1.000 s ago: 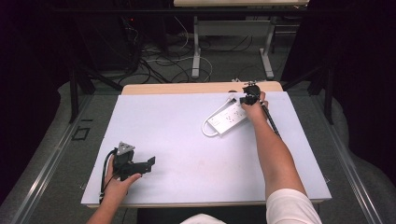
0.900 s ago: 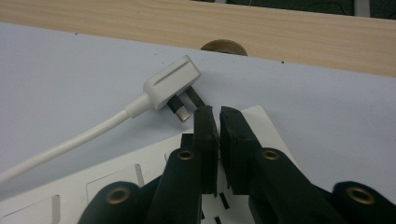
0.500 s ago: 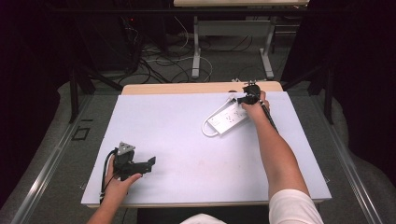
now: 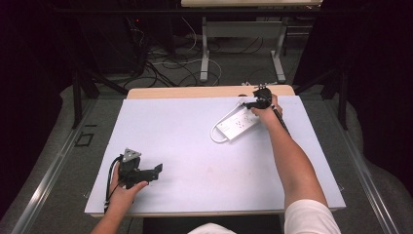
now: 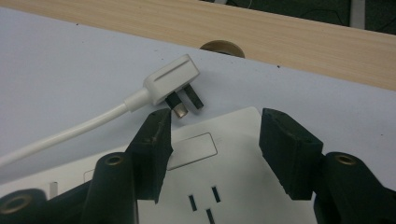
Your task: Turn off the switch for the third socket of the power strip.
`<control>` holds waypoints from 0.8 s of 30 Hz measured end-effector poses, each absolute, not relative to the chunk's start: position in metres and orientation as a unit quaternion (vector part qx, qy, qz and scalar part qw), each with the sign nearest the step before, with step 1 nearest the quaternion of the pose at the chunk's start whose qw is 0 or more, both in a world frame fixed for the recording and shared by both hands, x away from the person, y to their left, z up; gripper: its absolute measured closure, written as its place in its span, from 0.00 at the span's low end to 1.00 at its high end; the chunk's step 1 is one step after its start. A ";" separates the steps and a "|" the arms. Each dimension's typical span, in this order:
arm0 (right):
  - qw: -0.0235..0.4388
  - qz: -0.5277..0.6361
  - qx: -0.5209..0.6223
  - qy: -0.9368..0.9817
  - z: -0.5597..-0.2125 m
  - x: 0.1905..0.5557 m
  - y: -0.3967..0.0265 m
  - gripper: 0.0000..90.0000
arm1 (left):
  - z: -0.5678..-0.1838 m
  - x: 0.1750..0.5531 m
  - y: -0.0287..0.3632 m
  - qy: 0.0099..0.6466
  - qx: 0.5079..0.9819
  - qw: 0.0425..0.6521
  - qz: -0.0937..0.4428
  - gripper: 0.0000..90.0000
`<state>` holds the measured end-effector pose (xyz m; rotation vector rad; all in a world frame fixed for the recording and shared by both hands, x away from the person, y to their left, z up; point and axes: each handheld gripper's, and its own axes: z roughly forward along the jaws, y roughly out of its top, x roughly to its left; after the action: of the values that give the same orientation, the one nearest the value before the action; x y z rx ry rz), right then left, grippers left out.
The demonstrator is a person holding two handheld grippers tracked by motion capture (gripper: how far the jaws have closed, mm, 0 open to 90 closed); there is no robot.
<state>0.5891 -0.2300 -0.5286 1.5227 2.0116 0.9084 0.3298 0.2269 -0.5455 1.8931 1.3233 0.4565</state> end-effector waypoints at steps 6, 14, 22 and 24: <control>0.232 0.324 0.555 0.730 -0.525 0.586 -0.229 0.40 | -0.545 0.330 0.227 0.518 0.746 0.380 0.175 0.05; 0.227 0.334 0.544 0.736 -0.517 0.581 -0.227 0.29 | -0.545 0.330 0.226 0.519 0.744 0.382 0.174 0.05; 0.232 0.332 0.539 0.738 -0.508 0.575 -0.225 0.17 | -0.546 0.331 0.225 0.518 0.742 0.386 0.177 0.05; 0.236 0.333 0.538 0.738 -0.505 0.573 -0.225 0.16 | -0.546 0.331 0.225 0.518 0.742 0.386 0.177 0.05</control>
<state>0.5728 -0.2253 -0.5054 1.4748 2.0239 0.9144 0.3306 0.2250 -0.5458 1.8904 1.3203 0.4511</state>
